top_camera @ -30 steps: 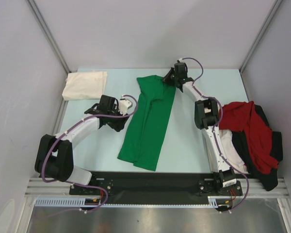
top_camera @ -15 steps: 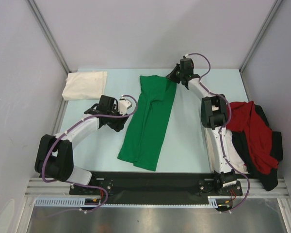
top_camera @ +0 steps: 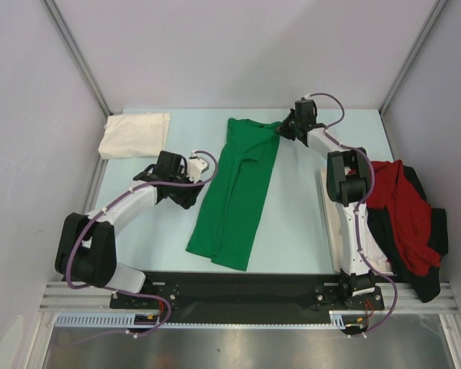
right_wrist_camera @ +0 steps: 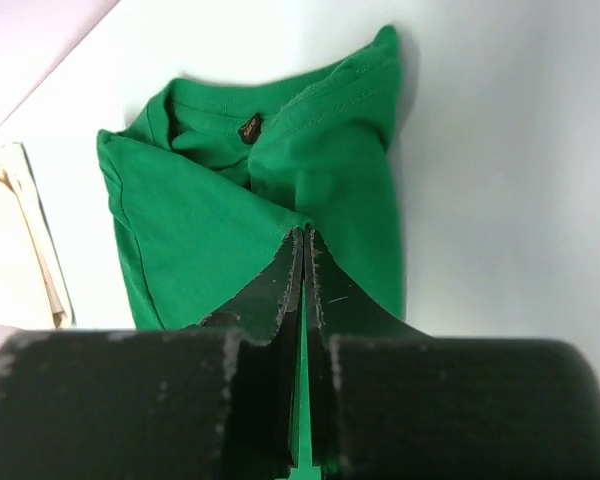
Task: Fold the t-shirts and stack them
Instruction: Fold the tshirt
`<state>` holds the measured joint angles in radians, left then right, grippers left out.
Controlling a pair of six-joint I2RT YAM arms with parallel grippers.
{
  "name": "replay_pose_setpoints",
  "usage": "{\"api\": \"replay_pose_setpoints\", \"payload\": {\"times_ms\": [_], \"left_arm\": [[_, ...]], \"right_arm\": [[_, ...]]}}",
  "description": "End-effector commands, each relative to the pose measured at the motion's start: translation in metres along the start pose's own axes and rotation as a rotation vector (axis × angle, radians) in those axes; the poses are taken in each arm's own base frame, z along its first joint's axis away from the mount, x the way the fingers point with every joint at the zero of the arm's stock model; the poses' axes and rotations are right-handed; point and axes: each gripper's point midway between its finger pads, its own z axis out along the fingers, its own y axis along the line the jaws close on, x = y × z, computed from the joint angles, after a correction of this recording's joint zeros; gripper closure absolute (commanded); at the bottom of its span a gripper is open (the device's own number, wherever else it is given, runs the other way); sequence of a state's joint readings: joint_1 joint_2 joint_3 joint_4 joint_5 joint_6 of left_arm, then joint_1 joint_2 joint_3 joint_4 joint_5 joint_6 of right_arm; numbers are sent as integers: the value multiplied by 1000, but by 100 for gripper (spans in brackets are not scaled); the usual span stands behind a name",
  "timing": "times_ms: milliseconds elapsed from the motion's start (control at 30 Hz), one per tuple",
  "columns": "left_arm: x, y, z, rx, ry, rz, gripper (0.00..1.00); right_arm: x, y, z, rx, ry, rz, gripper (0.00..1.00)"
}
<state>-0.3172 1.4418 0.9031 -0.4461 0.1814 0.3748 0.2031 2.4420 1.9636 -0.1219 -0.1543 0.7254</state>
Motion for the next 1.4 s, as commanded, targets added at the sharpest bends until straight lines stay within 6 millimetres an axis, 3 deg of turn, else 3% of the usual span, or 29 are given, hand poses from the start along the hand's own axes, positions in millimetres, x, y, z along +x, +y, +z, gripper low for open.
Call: {"api": "replay_pose_setpoints", "payload": {"times_ms": [0, 67, 167, 267, 333, 367, 400, 467, 500, 533, 600, 633, 733, 900, 967, 1000, 1033, 1133, 1267, 1367], "left_arm": [[-3, 5, -3, -14, -15, 9, 39], [-1, 4, -2, -7, -8, 15, 39], [3, -5, 0, 46, 12, 24, 39], [5, -11, 3, 82, 25, 26, 39], [9, -19, 6, 116, 46, 34, 39], [12, -23, 6, 134, 57, 37, 39], [14, -28, 7, 157, 61, 43, 39], [22, -37, 9, 178, 76, 72, 39], [25, -41, 8, 184, 77, 85, 39], [32, -48, 10, 201, 90, 108, 39], [39, -55, 11, 219, 102, 124, 39], [45, -61, 14, 238, 117, 141, 39], [54, -73, 17, 277, 153, 157, 39], [70, -82, 23, 316, 207, 161, 43], [74, -94, 24, 368, 218, 161, 51], [75, -100, 24, 387, 221, 166, 56], [75, -110, 24, 413, 225, 189, 68], [83, -135, 24, 472, 256, 273, 85], [74, -166, 19, 558, 224, 363, 87], [63, -189, 13, 614, 184, 417, 82]], "right_arm": [[-29, 21, -9, -51, -75, -10, 100], [-30, 21, -2, -58, -70, -7, 100], [-32, 28, -1, -80, -55, -20, 74], [-32, 23, -9, -41, -51, -46, 58], [-39, 28, -26, -24, -60, -66, 50], [-24, 18, -30, 10, -25, -85, 49], [-32, 27, -51, 16, -51, -103, 48], [-17, 28, -69, 53, -40, -153, 48], [12, 2, -73, 128, 8, -163, 47], [12, 12, -93, 116, -8, -178, 47], [43, 4, -102, 131, 37, -199, 46], [65, -11, -110, 154, 78, -198, 46], [98, -30, -112, 157, 150, -173, 48], [118, -42, -95, 150, 207, -136, 54], [115, -38, -87, 137, 206, -123, 60], [118, -40, -81, 137, 216, -120, 72], [117, -39, -78, 131, 216, -115, 78], [114, -35, -66, 96, 226, -91, 99], [96, -27, -51, 57, 210, -60, 100], [82, -22, -43, 54, 198, -70, 100]]}}
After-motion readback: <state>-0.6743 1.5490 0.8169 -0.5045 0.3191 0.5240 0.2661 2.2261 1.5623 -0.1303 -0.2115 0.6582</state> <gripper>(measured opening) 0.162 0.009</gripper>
